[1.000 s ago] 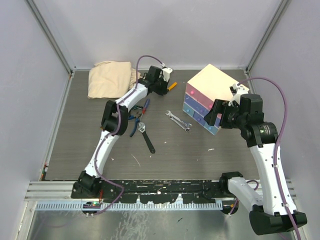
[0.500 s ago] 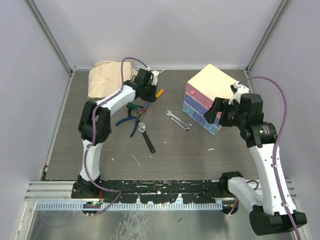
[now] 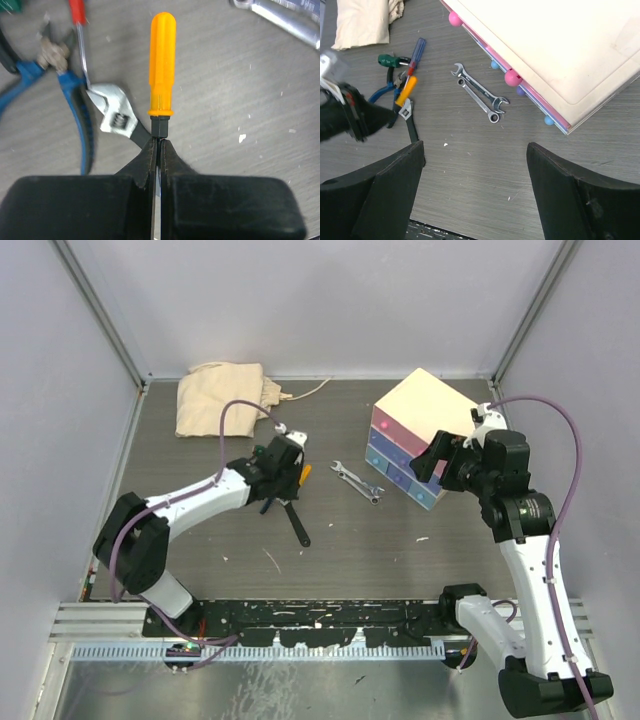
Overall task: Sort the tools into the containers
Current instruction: Open the drawer in the storage box.
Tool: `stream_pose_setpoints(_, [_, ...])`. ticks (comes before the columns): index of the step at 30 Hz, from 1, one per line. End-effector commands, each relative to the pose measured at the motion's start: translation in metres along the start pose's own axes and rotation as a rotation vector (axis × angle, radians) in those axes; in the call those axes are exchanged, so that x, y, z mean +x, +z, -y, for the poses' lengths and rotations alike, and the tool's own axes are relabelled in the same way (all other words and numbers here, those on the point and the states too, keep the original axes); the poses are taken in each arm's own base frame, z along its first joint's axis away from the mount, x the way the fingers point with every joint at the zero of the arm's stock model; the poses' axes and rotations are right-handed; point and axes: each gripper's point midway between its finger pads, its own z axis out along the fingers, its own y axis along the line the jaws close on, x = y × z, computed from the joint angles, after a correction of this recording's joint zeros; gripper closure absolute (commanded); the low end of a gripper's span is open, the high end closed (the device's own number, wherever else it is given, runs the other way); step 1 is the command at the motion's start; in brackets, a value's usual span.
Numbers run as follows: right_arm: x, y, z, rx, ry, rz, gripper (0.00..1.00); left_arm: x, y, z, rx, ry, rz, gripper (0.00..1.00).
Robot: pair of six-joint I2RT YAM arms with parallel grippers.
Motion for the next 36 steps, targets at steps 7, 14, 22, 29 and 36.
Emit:
stream_pose_setpoints(7, [-0.009, -0.004, 0.004, 0.024, 0.055, 0.097, 0.12, 0.041, -0.002, 0.03, -0.047, -0.134, 0.08, 1.0])
stream_pose_setpoints(14, [-0.011, -0.004, 0.012, 0.07, 0.067, 0.116, 0.1, 0.058, 0.018, 0.043, -0.034, -0.122, 0.029, 0.9])
stream_pose_setpoints(22, [-0.032, -0.005, 0.038, 0.229, 0.073, 0.191, 0.07, 0.058, 0.016, 0.048, -0.013, -0.119, 0.019, 0.68])
stream_pose_setpoints(29, [-0.091, 0.007, 0.047, 0.331, 0.068, 0.299, 0.05, 0.039, -0.019, 0.058, 0.064, -0.125, 0.06, 0.54])
stream_pose_setpoints(36, [-0.138, 0.025, 0.096, 0.405, 0.167, 0.375, 0.04, 0.029, -0.058, 0.048, 0.067, -0.13, 0.11, 0.43])
